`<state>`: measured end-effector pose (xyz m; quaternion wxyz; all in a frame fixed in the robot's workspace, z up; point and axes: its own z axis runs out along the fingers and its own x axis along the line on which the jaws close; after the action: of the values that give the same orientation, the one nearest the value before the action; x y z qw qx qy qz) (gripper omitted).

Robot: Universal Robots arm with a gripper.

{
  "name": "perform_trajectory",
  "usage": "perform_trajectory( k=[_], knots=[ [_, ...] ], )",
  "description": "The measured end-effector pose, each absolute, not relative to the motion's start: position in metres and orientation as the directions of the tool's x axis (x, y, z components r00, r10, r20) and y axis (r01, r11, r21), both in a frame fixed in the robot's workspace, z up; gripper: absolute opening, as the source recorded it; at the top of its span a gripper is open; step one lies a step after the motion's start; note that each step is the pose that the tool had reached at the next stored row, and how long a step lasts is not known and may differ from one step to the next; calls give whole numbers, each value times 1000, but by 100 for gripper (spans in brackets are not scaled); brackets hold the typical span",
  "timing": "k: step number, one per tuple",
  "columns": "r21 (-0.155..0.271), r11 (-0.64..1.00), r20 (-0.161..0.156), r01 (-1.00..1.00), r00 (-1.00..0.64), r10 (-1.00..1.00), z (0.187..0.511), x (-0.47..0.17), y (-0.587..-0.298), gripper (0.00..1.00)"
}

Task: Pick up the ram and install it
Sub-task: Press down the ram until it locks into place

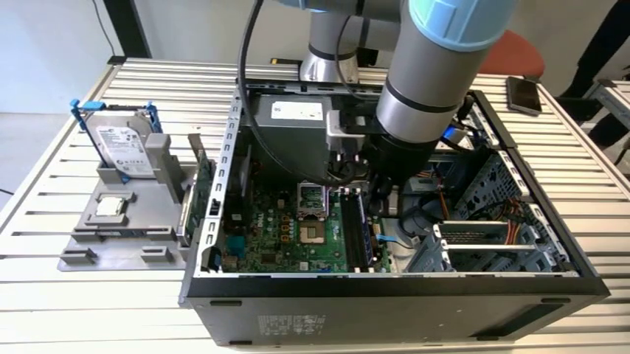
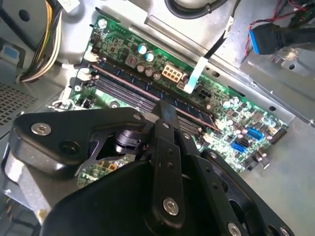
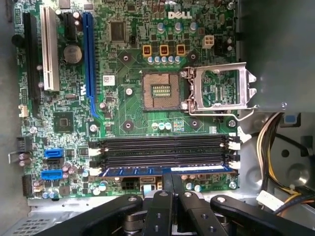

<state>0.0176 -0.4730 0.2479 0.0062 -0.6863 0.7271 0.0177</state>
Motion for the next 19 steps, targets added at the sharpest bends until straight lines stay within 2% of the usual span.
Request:
perform_trajectory(
  k=[19],
  knots=[
    [19,54,-32,-998,-54,-998,220,18,-474,0]
  ],
)
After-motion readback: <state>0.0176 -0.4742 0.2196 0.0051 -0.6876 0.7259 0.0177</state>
